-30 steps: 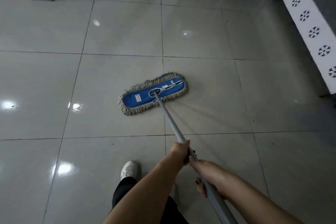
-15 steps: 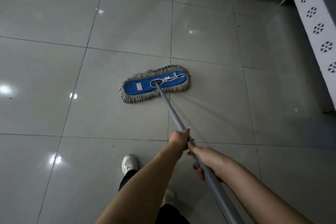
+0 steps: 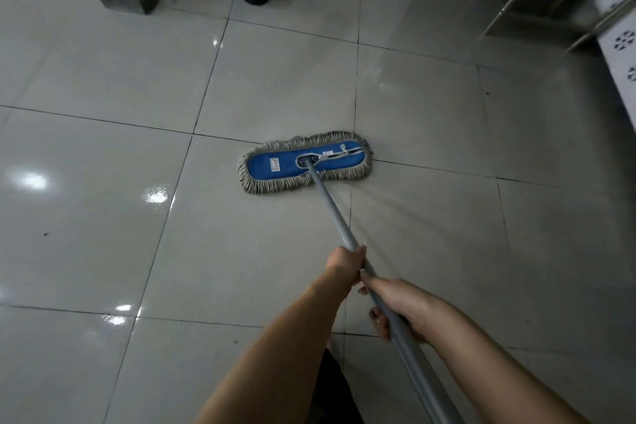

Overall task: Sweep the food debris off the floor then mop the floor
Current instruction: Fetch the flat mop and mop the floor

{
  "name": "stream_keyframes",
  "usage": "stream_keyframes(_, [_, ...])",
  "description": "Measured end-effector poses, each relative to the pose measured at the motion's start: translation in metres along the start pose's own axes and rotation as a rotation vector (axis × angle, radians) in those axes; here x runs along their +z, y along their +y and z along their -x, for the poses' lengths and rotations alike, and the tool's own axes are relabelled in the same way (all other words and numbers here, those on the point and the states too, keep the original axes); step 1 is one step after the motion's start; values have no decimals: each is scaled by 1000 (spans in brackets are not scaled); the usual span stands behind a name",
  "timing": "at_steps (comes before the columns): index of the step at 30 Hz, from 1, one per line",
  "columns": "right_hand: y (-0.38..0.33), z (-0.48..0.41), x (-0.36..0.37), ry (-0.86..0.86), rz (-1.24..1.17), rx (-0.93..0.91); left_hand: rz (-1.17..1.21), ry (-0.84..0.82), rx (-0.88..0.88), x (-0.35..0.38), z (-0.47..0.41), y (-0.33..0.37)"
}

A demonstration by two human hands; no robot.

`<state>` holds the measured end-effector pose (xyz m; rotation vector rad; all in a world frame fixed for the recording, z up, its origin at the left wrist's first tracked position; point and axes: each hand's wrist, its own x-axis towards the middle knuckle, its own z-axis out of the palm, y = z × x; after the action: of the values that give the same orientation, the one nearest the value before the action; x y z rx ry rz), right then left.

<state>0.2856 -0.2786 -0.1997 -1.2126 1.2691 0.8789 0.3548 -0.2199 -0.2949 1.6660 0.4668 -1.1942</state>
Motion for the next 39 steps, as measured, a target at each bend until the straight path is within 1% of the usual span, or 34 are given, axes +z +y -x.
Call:
stream_keyframes(3, [-53,-12,2,-20,42,-3,-26,23,9,-20,-25,42])
stream_keyframes(7, [-137,-30,4,-36,62,-20,27,42,5,-47,-69,106])
stream_keyframes(12, [-265,-51,7,-77,75,-2,96,87,-20,-91,-124,213])
stream_keyframes(15, [-332,-62,12,-68,98,-12,198,44,-47,-120,-144,267])
stream_keyframes(18, [-396,-71,25,-72,118,-31,299,0,-25,-149,-154,308])
stream_keyframes(23, [-496,-87,59,-63,147,-29,424,-19,6,-213,-176,379])
stream_keyframes(27, [-578,-102,93,-35,159,-6,491,-37,8,-268,-213,441])
stream_keyframes(31, [-670,-112,136,-25,100,25,553,-42,-4,-331,-256,504])
stream_keyframes(37, [-819,-105,198,-44,45,57,482,2,43,-429,-297,622])
stream_keyframes(39, [-867,-98,213,-88,36,64,467,32,79,-454,-305,660])
